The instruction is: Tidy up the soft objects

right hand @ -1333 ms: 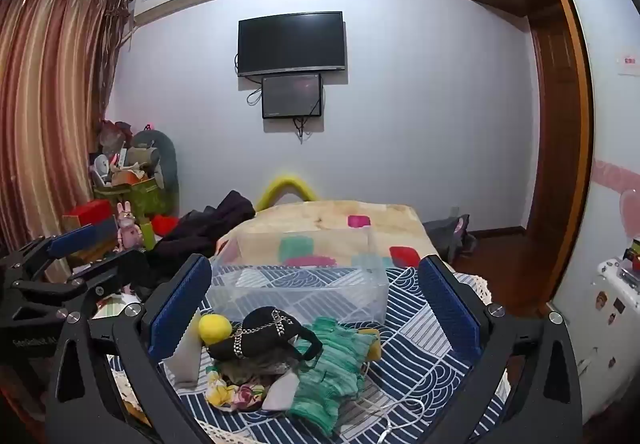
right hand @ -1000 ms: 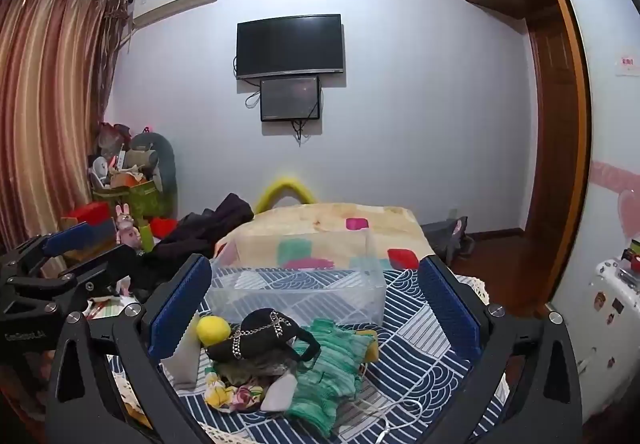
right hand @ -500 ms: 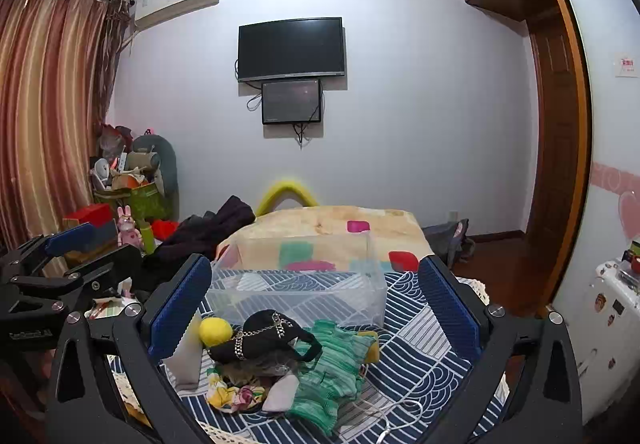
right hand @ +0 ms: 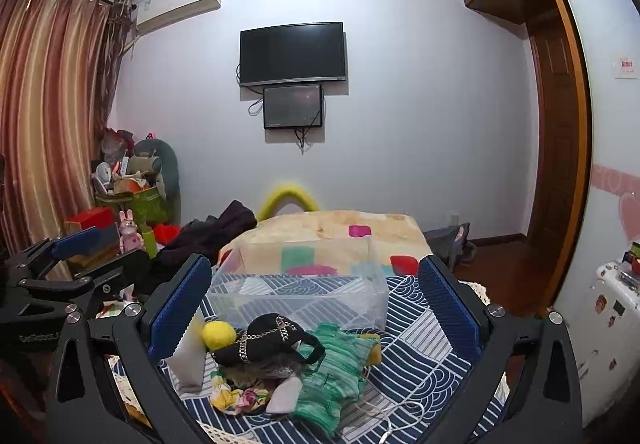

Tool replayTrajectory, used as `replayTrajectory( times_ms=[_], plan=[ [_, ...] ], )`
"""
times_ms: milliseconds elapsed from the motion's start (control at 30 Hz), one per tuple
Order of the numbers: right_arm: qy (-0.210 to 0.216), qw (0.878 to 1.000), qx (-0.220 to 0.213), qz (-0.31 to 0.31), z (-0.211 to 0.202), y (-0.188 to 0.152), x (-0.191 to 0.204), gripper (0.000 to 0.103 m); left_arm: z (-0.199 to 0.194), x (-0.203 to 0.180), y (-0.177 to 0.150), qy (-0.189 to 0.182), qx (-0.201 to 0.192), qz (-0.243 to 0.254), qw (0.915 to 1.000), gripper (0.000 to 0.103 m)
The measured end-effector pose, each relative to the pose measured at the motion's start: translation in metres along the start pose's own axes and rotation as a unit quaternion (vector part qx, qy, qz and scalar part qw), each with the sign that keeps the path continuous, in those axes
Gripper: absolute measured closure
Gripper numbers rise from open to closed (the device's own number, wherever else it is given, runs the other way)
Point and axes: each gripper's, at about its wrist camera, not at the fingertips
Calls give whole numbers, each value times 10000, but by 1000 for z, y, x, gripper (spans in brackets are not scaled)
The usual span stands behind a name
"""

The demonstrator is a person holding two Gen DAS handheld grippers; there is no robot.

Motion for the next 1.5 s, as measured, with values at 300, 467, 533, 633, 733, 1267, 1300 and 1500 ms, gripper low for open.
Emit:
replayTrajectory(
  times_ms=[300,467,533,633,733,1267,1300,1500],
  plan=[
    [11,10000,-30,7,-1,1,0,0,-1,0,1,2,-6,4,10000,0],
    [17,9999,-94,40,-2,2,-1,0,-2,1,2,20,-44,11,10000,0],
    [12,9999,-114,32,-3,1,0,0,-2,1,3,15,-48,0,10000,0],
    [22,9999,-133,24,-3,1,0,0,-2,0,3,0,-59,-5,10000,0],
    [25,9999,-167,38,-3,0,0,0,-3,0,2,-13,-78,14,10000,0],
    [63,9999,-146,45,-4,-2,0,0,-3,0,2,-60,-89,-27,9999,0],
    [63,9999,-145,43,-4,-2,0,0,-3,0,2,-60,-88,-29,9999,0],
    [93,9999,-121,33,-2,-3,1,0,-4,1,2,-57,-156,5,9999,0]
  ],
)
Point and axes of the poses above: each gripper's, at about its wrist camera, not at the fingertips, and z roughly the way its jaws point, x to its left, y to its top, and after that the axes turned 8 degrees about z, right-handed
